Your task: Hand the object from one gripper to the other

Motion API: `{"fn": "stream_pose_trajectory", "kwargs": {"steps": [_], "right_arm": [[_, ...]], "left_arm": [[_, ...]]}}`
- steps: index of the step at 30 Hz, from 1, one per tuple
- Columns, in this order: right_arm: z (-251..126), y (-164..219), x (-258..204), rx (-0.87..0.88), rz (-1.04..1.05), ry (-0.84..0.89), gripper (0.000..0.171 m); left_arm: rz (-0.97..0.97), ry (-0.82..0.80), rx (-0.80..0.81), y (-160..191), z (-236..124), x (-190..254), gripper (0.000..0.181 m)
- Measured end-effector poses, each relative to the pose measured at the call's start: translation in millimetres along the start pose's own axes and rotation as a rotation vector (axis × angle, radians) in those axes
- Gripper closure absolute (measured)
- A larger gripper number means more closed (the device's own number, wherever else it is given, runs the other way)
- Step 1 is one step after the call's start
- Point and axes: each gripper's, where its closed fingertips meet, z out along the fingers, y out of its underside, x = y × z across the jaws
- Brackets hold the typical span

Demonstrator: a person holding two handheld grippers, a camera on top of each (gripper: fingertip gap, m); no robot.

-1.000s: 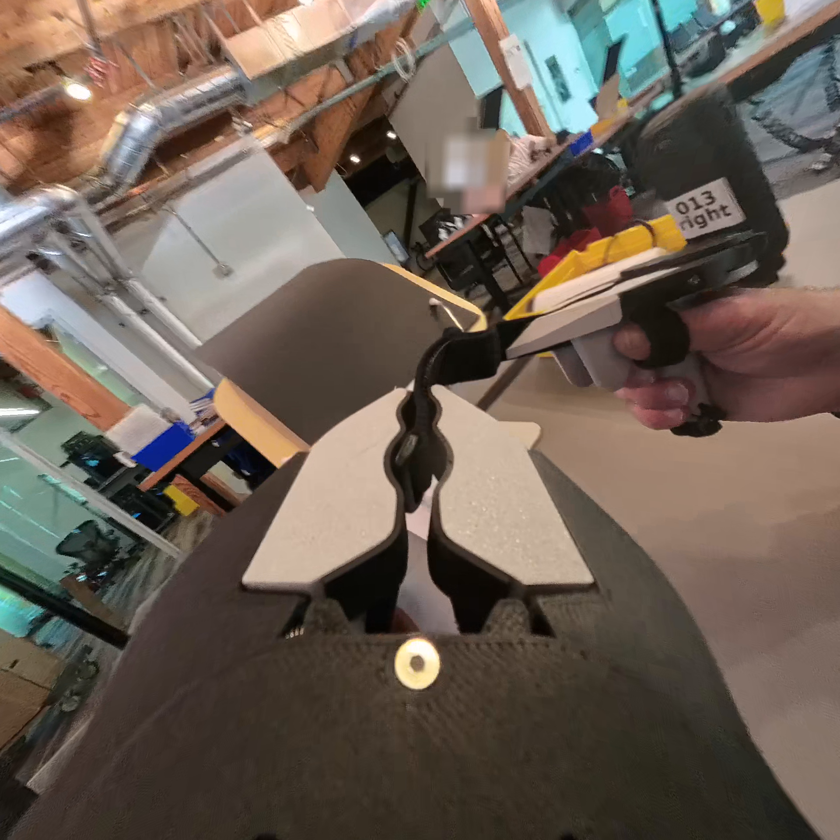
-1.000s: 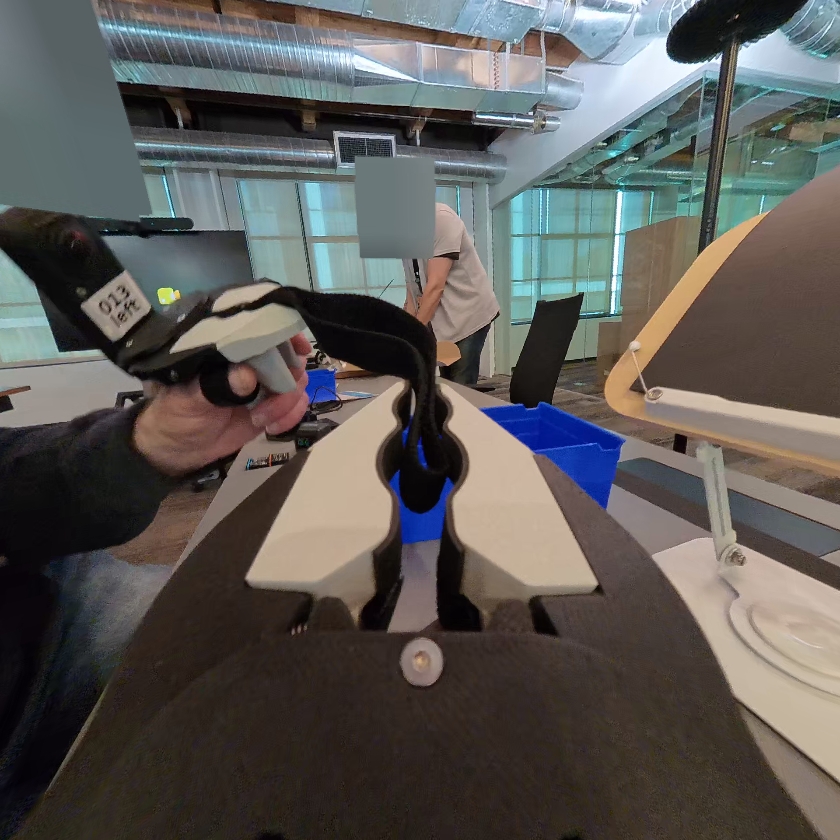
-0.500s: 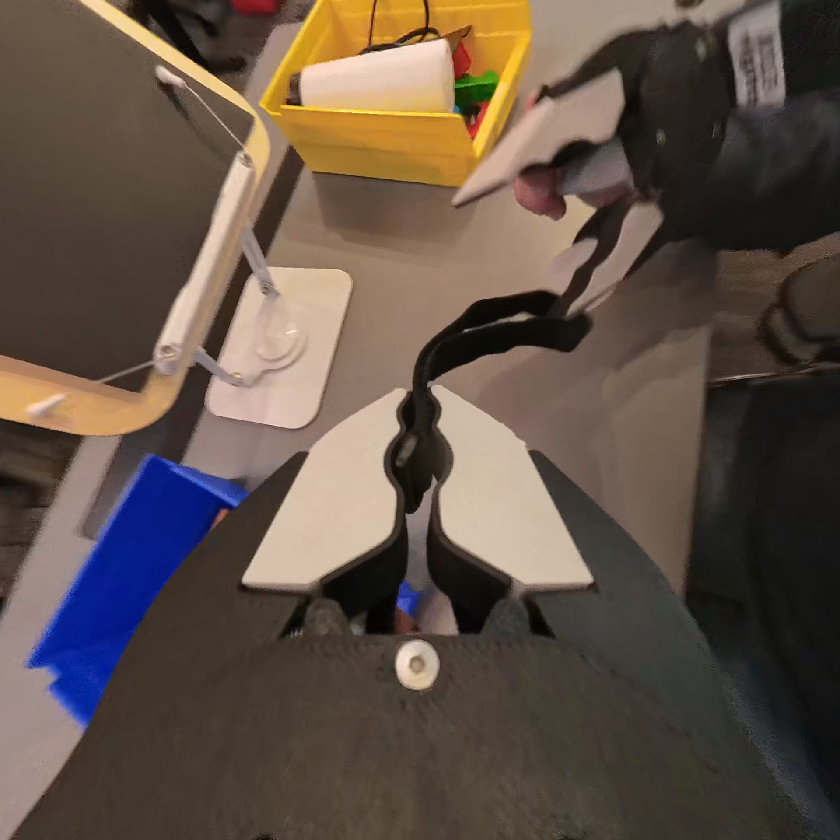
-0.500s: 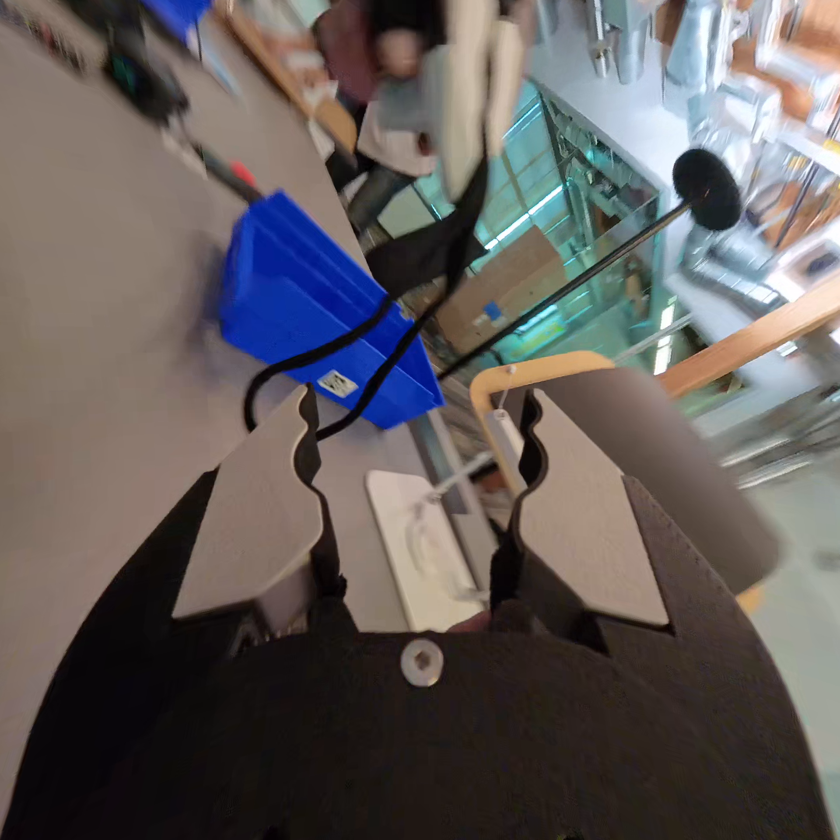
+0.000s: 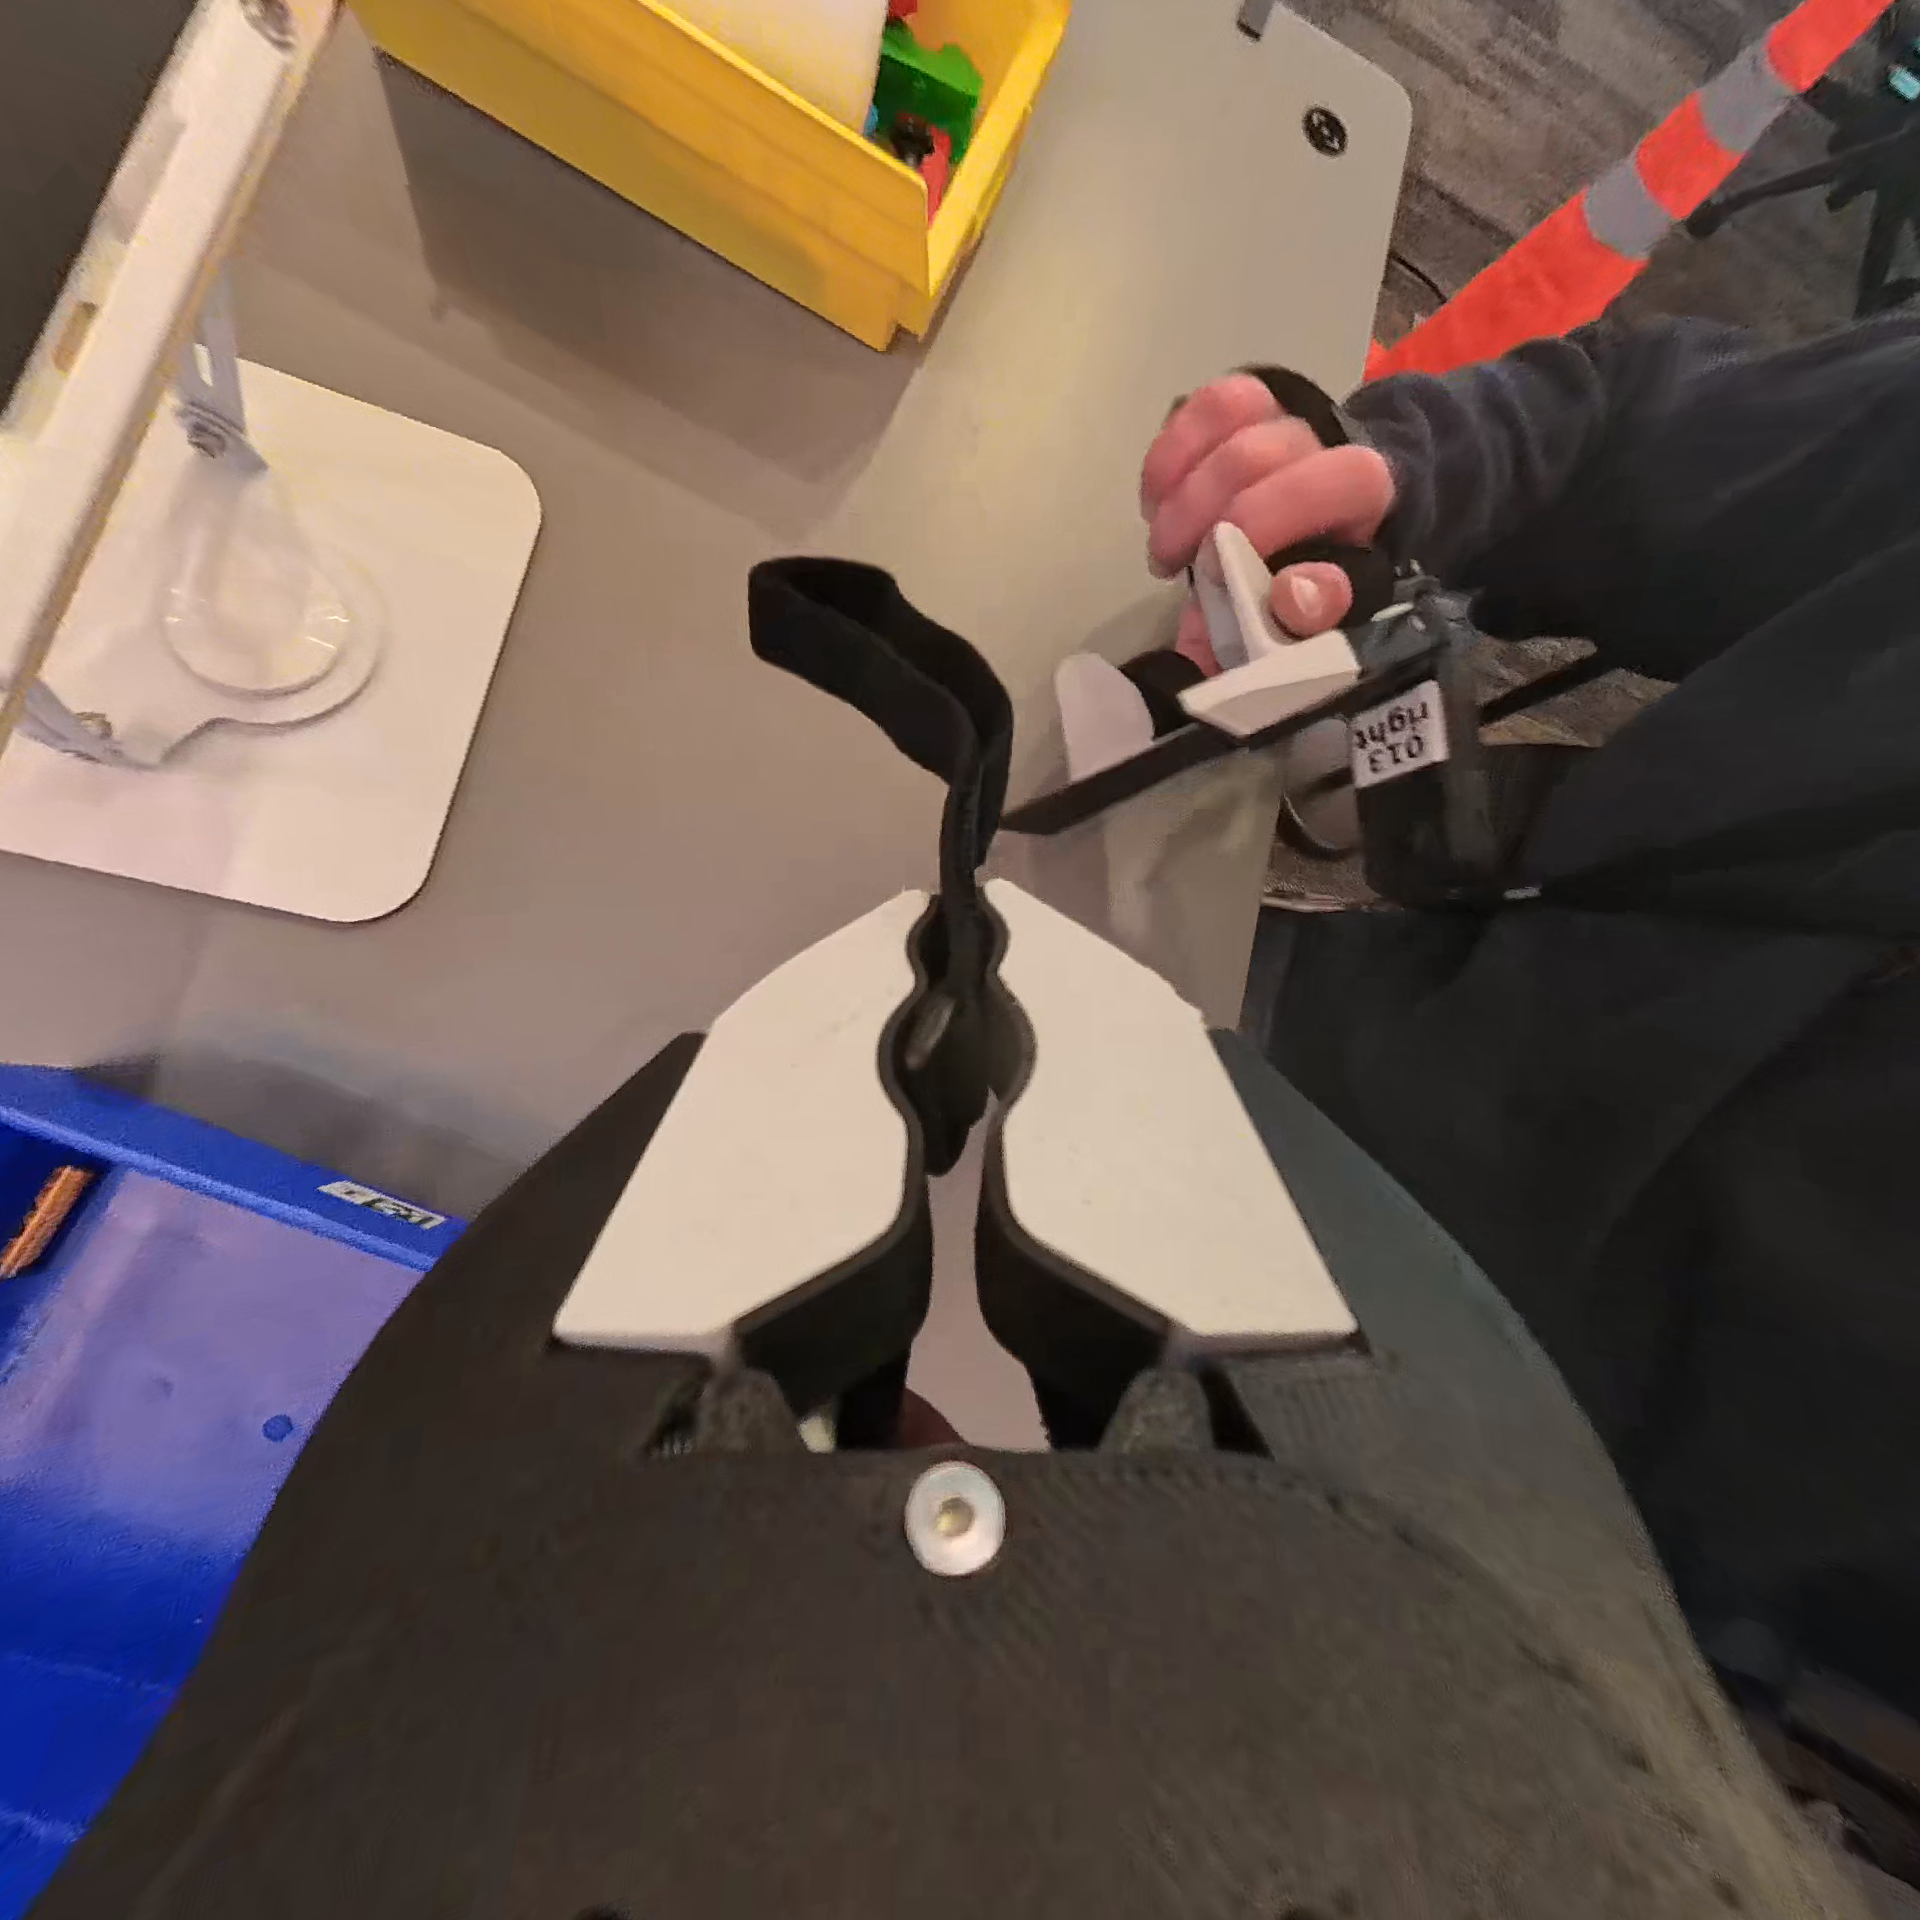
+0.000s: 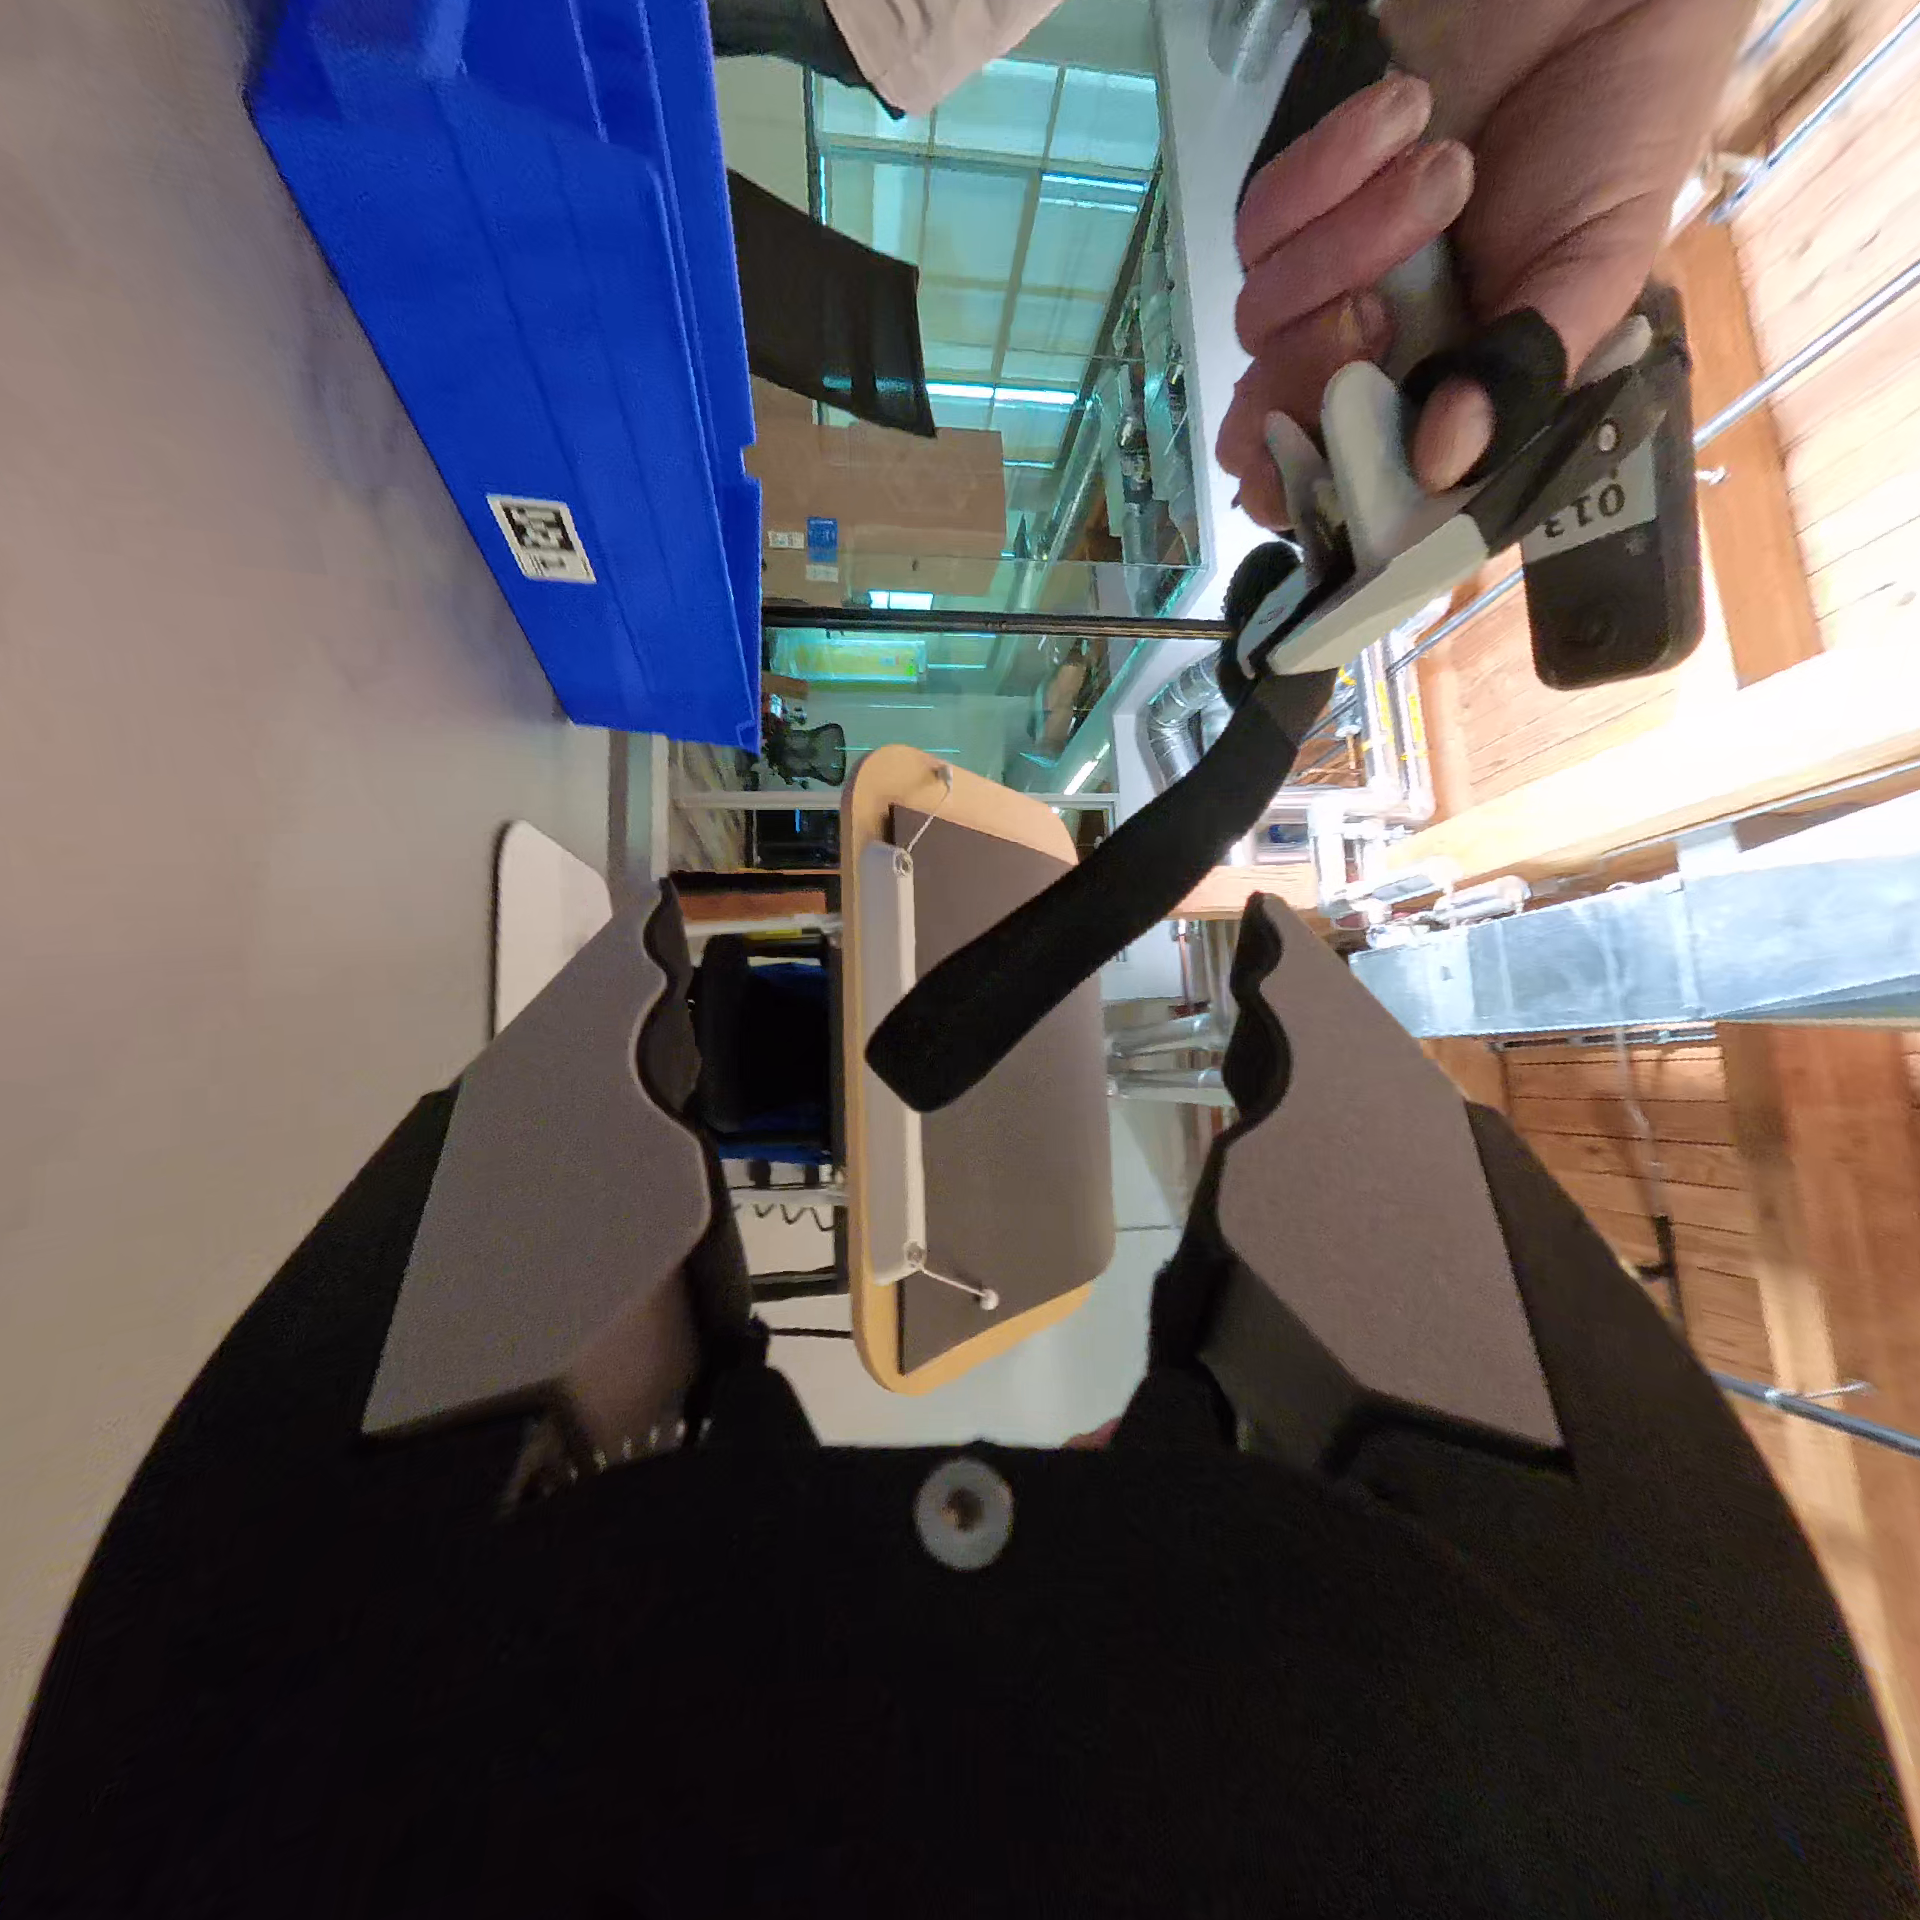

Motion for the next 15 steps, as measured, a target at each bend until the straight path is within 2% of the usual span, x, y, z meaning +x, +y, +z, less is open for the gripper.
{"fn": "stream_pose_trajectory", "kwargs": {"steps": [7, 15], "right_arm": [[12, 27, -18, 0.005, -0.141, -0.035, 0.068], [8, 38, 5, 0.027, -0.204, 0.052, 0.079]], "left_arm": [[-0.006, 0.027, -0.071, -11, 6, 8, 0.178], [-0.006, 0.067, -0.106, -19, 11, 23, 0.178]]}}
